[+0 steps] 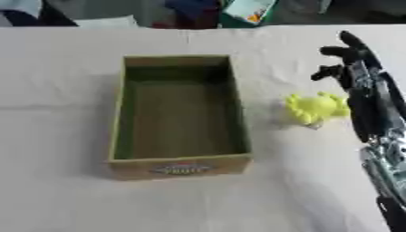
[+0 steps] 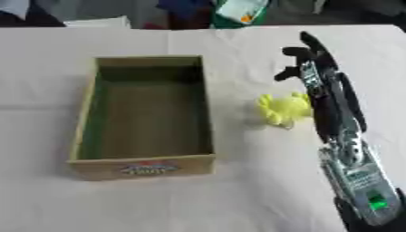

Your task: Pick up objects on the table and place them in the box.

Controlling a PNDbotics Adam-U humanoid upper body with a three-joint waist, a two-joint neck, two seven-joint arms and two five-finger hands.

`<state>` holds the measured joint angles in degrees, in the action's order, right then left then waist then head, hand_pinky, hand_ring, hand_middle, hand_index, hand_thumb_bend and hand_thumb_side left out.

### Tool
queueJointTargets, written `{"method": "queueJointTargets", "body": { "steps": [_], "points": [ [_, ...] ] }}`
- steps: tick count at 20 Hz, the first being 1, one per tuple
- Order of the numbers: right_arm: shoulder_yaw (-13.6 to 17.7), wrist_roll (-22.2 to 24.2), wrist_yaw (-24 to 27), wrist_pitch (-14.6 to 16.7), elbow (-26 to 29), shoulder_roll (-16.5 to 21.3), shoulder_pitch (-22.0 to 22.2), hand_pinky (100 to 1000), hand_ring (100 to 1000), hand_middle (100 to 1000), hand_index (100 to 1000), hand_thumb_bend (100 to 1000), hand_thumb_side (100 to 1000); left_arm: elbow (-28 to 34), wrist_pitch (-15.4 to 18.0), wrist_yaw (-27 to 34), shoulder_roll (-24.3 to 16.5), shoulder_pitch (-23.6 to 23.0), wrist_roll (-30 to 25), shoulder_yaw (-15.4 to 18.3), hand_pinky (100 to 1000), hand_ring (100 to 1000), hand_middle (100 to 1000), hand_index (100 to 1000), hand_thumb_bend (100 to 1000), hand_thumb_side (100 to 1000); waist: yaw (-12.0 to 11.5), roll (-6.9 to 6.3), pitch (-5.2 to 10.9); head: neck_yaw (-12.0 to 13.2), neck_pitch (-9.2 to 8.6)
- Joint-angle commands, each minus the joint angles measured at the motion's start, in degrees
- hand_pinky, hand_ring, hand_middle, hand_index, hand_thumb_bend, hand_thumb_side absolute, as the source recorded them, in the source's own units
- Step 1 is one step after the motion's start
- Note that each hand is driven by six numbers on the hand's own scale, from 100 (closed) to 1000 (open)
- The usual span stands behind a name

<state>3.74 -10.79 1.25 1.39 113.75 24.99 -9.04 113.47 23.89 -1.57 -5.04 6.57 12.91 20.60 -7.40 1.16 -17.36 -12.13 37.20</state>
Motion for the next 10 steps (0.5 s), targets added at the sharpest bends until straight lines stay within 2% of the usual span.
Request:
{"method": "queueJointTargets", "body": {
  "steps": [1, 3, 6, 7, 10],
  "points": [
    [1.24, -1.51, -3.91, -0.72, 0.84, 3.49, -1.04, 854, 604, 794, 944, 100, 938, 1.12, 0.04, -0.28, -0.79, 0.18, -0.18, 0.13, 375, 454, 554, 639, 100, 553, 0.05, -0.04, 0.79, 0.30, -0.23],
    [1.76, -2.41, -8.03, -1.62, 0.84, 5.23, -1.61, 856, 623, 802, 921, 100, 996, 1.12, 0.04, -0.31, -0.84, 0.11, -0.18, 0.14, 375, 454, 554, 639, 100, 553, -0.04, 0.02, 0.90, 0.35, -0.22],
    [2.28, -3.10, -16.03, -3.25, 0.84, 7.76, -2.66, 859, 656, 809, 883, 100, 1000, 1.12, 0.04, -0.32, -0.94, 0.04, -0.20, 0.10, 375, 454, 554, 639, 100, 554, -0.14, 0.10, 1.05, 0.42, -0.24],
    [2.37, -2.95, -19.27, -3.92, 0.84, 8.68, -3.04, 865, 693, 822, 864, 100, 1000, 1.12, 0.03, -0.32, -0.97, 0.00, -0.21, 0.10, 375, 454, 554, 638, 100, 555, -0.15, 0.12, 1.09, 0.45, -0.23],
    [2.36, 0.19, -29.84, -6.45, 0.84, 11.51, -4.13, 875, 738, 846, 861, 132, 1000, 1.12, 0.03, -0.37, -1.05, -0.13, -0.28, 0.08, 375, 454, 554, 638, 100, 554, -0.15, 0.17, 1.17, 0.47, -0.05]
  ]
}}
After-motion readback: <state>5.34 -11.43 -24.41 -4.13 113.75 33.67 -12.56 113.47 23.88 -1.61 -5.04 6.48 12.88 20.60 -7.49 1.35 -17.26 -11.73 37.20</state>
